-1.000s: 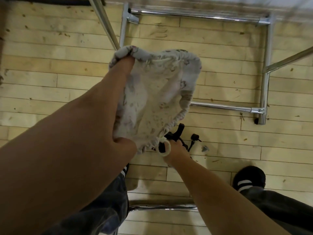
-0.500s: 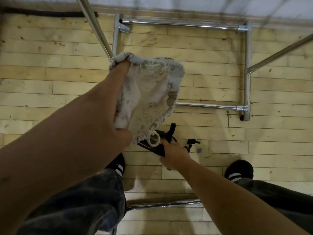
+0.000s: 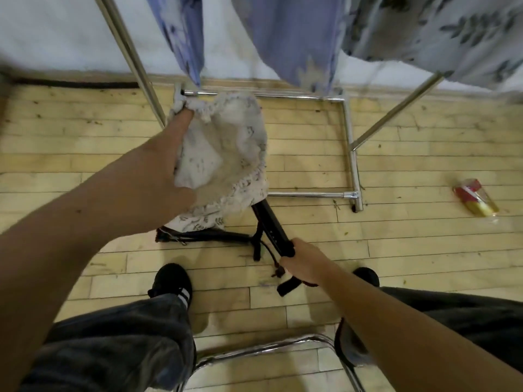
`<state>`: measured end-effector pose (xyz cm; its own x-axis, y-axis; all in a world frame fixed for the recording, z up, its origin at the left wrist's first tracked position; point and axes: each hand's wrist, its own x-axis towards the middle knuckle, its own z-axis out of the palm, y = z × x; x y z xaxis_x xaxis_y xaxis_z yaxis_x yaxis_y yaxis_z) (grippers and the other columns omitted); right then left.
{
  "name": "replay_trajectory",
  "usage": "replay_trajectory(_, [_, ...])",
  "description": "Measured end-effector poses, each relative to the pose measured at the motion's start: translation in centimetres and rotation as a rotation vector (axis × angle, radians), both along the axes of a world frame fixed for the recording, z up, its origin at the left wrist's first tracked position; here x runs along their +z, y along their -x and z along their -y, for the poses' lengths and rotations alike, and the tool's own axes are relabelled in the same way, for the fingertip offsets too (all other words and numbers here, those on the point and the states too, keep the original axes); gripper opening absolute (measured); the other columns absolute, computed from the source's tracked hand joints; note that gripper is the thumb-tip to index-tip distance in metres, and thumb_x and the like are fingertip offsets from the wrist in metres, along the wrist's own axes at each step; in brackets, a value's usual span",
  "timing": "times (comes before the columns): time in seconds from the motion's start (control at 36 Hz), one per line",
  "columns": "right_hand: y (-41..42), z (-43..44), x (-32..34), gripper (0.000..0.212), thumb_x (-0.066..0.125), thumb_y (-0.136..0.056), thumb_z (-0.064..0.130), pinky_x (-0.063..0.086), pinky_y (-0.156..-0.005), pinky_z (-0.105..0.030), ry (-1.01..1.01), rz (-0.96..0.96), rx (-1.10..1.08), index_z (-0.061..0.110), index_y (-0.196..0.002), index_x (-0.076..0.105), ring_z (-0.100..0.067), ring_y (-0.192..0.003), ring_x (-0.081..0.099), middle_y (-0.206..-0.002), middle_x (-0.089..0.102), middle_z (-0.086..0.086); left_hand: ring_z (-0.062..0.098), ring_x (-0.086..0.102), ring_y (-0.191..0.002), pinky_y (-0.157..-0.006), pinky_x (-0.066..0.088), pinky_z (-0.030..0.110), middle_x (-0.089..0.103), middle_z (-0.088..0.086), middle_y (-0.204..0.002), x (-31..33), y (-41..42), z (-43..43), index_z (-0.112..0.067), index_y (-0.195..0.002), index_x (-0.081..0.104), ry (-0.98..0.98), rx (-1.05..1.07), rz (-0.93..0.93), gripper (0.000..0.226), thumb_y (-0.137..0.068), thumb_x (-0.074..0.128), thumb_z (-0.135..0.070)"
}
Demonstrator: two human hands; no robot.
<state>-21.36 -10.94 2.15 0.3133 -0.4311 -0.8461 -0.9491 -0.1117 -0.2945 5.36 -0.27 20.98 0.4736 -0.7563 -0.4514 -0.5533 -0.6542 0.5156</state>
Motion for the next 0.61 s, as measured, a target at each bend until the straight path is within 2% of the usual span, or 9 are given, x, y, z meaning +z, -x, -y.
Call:
replay_trajectory(0.03, [0.5, 0.2, 0.6, 0.039, 0.058, -0.098, 0.029, 0.048, -0.069, -0.028, -0.004, -0.006, -0.013, 0.018, -0.135, 0.052, -0.016, -0.085, 0.061, -0.093, 0.061, 0.004, 0.022, 0.066, -0.099, -0.081, 0.054, 0.034, 0.046, -0.011, -0.131, 0.5, 0.0, 0.1, -0.050, -0.160, -0.001, -0.010, 0.008, -0.076, 0.111, -0.087, 0.074, -0.014])
replay_trajectory(0.11, [2.4, 0.7, 2.0, 0.043, 0.062, -0.096, 0.025, 0.054, -0.078, -0.034, 0.007, -0.030, -0.050, 0.018, -0.137, 0.052, -0.022, -0.097, 0.065, -0.104, 0.065, -0.003, 0.011, 0.065, -0.094, -0.075, 0.052, 0.028, 0.039, -0.018, -0.131, 1.4, 0.3, -0.1, -0.049, -0.161, -0.002, 0.053, 0.007, -0.152, 0.111, -0.087, 0.073, -0.013])
replay_trajectory(0.17, [3.6, 1.0, 2.5, 0.043, 0.063, -0.095, 0.025, 0.053, -0.071, -0.031, 0.033, -0.036, -0.068, 0.018, -0.136, 0.052, -0.021, -0.093, 0.066, -0.104, 0.066, -0.003, 0.001, 0.061, -0.089, -0.072, 0.054, 0.028, 0.037, -0.020, -0.131, 1.8, 0.6, -0.3, -0.051, -0.160, -0.003, 0.038, 0.015, -0.177, 0.111, -0.089, 0.072, -0.012])
replay_trajectory(0.28, [5.4, 1.4, 3.6, 0.041, 0.064, -0.096, 0.025, 0.051, -0.063, -0.027, 0.075, -0.044, -0.127, 0.018, -0.135, 0.052, -0.018, -0.083, 0.065, -0.098, 0.065, -0.002, 0.031, 0.070, -0.093, -0.081, 0.060, 0.055, 0.050, -0.011, -0.116, 3.0, 1.2, -0.5, -0.066, -0.152, 0.001, 0.067, 0.091, -0.174, 0.109, -0.088, 0.071, -0.014])
replay_trajectory(0.33, [6.3, 1.5, 4.4, 0.042, 0.064, -0.096, 0.024, 0.050, -0.057, -0.024, 0.085, -0.040, -0.154, 0.017, -0.135, 0.051, -0.015, -0.078, 0.066, -0.098, 0.065, -0.003, 0.041, 0.070, -0.101, -0.085, 0.057, 0.062, 0.059, -0.012, -0.107, 3.6, 1.4, -0.7, -0.070, -0.149, 0.004, 0.116, 0.111, -0.182, 0.109, -0.087, 0.071, -0.011])
replay_trajectory(0.39, [7.1, 1.7, 4.8, 0.042, 0.065, -0.096, 0.023, 0.050, -0.053, -0.021, 0.090, -0.037, -0.175, 0.016, -0.136, 0.051, -0.014, -0.075, 0.068, -0.098, 0.066, -0.003, 0.039, 0.069, -0.108, -0.087, 0.057, 0.061, 0.059, -0.018, -0.108, 4.3, 1.4, -1.0, -0.067, -0.151, 0.006, 0.166, 0.145, -0.206, 0.108, -0.088, 0.070, -0.006])
replay_trajectory(0.47, [8.1, 2.0, 5.2, 0.042, 0.066, -0.094, 0.025, 0.056, -0.061, -0.026, 0.119, -0.043, -0.205, 0.015, -0.133, 0.053, -0.017, -0.082, 0.069, -0.098, 0.067, -0.003, 0.034, 0.068, -0.110, -0.090, 0.057, 0.059, 0.062, -0.011, -0.119, 5.3, 1.5, -1.1, -0.064, -0.153, 0.010, 0.221, 0.173, -0.230, 0.106, -0.089, 0.068, -0.003])
replay_trajectory(0.56, [8.8, 2.2, 5.7, 0.044, 0.066, -0.095, 0.028, 0.055, -0.064, -0.027, 0.128, -0.030, -0.239, 0.014, -0.134, 0.053, -0.017, -0.085, 0.067, -0.099, 0.066, -0.003, 0.009, 0.067, -0.103, -0.086, 0.056, 0.039, 0.059, -0.029, -0.116, 5.6, 1.5, -1.2, -0.058, -0.156, 0.013, 0.248, 0.191, -0.229, 0.104, -0.089, 0.066, 0.001])
replay_trajectory(0.61, [8.9, 2.2, 6.3, 0.045, 0.065, -0.096, 0.028, 0.051, -0.063, -0.025, 0.129, -0.015, -0.264, 0.013, -0.135, 0.051, -0.016, -0.086, 0.066, -0.100, 0.067, -0.003, 0.009, 0.067, -0.105, -0.089, 0.055, 0.039, 0.059, -0.028, -0.121, 5.7, 2.2, -1.2, -0.061, -0.154, 0.014, 0.233, 0.165, -0.221, 0.104, -0.088, 0.067, 0.000])
